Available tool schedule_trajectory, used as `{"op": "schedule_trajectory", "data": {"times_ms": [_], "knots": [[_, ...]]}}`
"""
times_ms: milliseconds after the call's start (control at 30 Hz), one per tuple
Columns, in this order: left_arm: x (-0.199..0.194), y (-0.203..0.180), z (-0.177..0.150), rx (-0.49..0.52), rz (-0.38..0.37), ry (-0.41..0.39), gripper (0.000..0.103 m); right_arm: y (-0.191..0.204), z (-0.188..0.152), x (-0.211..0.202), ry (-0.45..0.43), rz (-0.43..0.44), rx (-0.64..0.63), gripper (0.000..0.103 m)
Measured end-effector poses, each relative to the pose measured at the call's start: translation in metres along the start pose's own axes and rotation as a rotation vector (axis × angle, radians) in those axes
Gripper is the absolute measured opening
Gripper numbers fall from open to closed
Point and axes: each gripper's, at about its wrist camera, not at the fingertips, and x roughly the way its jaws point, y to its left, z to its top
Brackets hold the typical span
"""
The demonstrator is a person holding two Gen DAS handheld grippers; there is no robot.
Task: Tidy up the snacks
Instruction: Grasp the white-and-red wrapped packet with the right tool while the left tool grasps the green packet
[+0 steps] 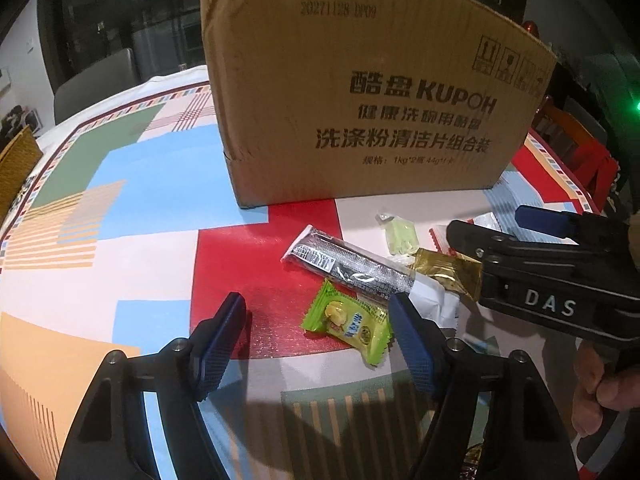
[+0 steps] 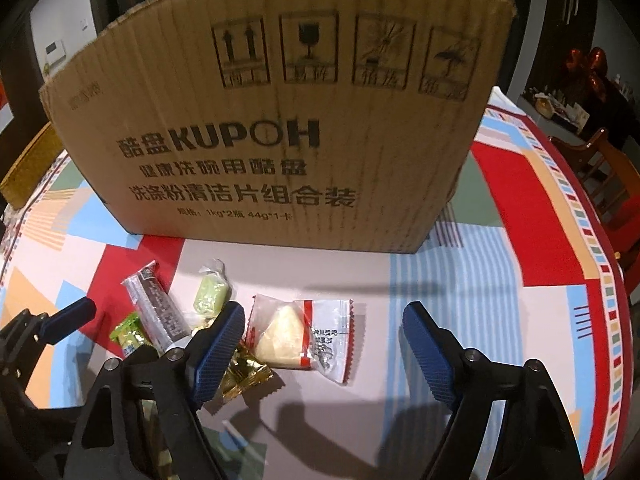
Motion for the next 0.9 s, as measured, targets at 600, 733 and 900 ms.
{"op": "schedule_trajectory", "data": {"times_ms": [600, 733, 900], "knots": [[0.002, -0.009, -0.005, 0.024, -0.011, -0.006, 0.044, 0.015, -0.009, 0.000, 0.033, 0.035, -0.023, 0.039], [0.000, -0.011, -0.006, 0.028, -0.019, -0.004, 0.033, 0.020, -0.016, -0.009, 0.028, 0.046, -0.013, 0.026], [-0.001, -0.014, -0.006, 0.031, -0.026, -0.002, 0.018, 0.014, -0.020, -0.013, 0.019, 0.052, 0.008, 0.024]]}}
